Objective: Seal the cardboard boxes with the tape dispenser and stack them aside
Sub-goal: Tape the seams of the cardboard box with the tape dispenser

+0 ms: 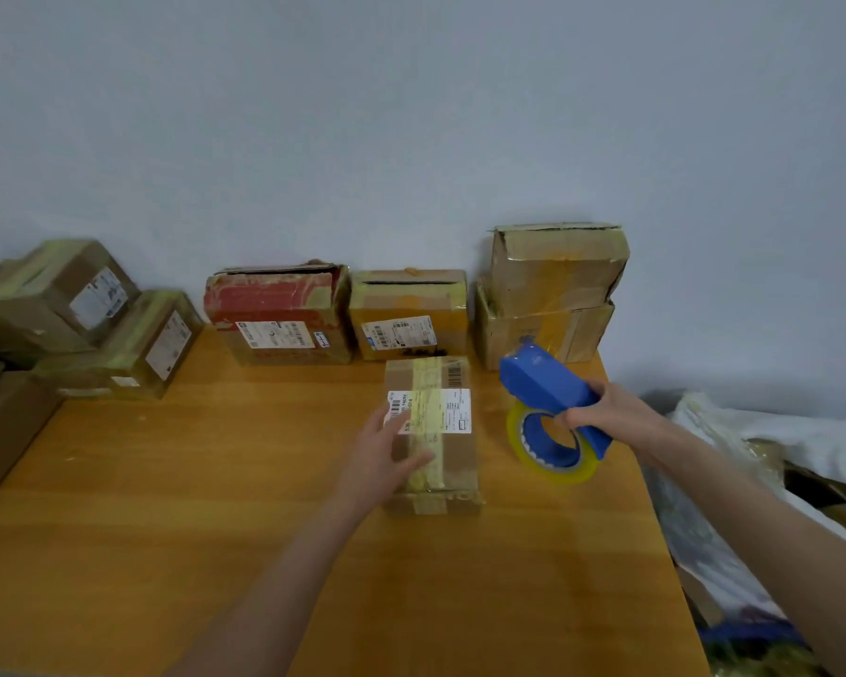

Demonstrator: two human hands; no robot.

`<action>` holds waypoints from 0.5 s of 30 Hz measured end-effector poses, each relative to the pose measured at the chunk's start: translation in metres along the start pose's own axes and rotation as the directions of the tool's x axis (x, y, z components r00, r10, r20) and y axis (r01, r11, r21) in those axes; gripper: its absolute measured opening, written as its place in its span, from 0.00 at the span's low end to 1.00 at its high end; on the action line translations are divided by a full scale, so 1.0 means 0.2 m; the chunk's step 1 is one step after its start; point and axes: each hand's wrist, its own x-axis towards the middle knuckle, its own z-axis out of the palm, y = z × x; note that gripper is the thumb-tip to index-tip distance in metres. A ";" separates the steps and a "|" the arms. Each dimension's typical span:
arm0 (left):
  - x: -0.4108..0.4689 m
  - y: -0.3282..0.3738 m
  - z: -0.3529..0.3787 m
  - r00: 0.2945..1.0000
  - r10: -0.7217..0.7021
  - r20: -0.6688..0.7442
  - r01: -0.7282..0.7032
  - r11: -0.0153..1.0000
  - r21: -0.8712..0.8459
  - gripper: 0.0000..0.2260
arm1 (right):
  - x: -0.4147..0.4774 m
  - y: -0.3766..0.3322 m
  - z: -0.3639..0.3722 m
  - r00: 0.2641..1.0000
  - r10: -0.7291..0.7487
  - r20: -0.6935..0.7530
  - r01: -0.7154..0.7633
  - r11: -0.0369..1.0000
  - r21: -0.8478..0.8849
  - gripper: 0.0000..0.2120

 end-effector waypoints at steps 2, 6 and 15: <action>0.03 0.08 -0.04 0.989 -0.124 -0.079 0.091 0.937 -0.336 0.27 | -0.05 -0.08 -0.03 0.994 -0.079 0.070 0.081 0.996 -0.032 0.20; 0.05 0.20 -0.11 0.916 -0.227 0.330 0.400 0.489 -0.775 0.33 | -0.11 -0.21 -0.02 0.964 -0.190 0.187 0.213 0.971 -0.112 0.26; -0.01 0.16 -0.10 0.879 -0.128 0.460 0.472 0.387 -0.792 0.16 | -0.14 -0.28 0.07 0.908 -0.228 0.351 0.315 0.924 -0.214 0.28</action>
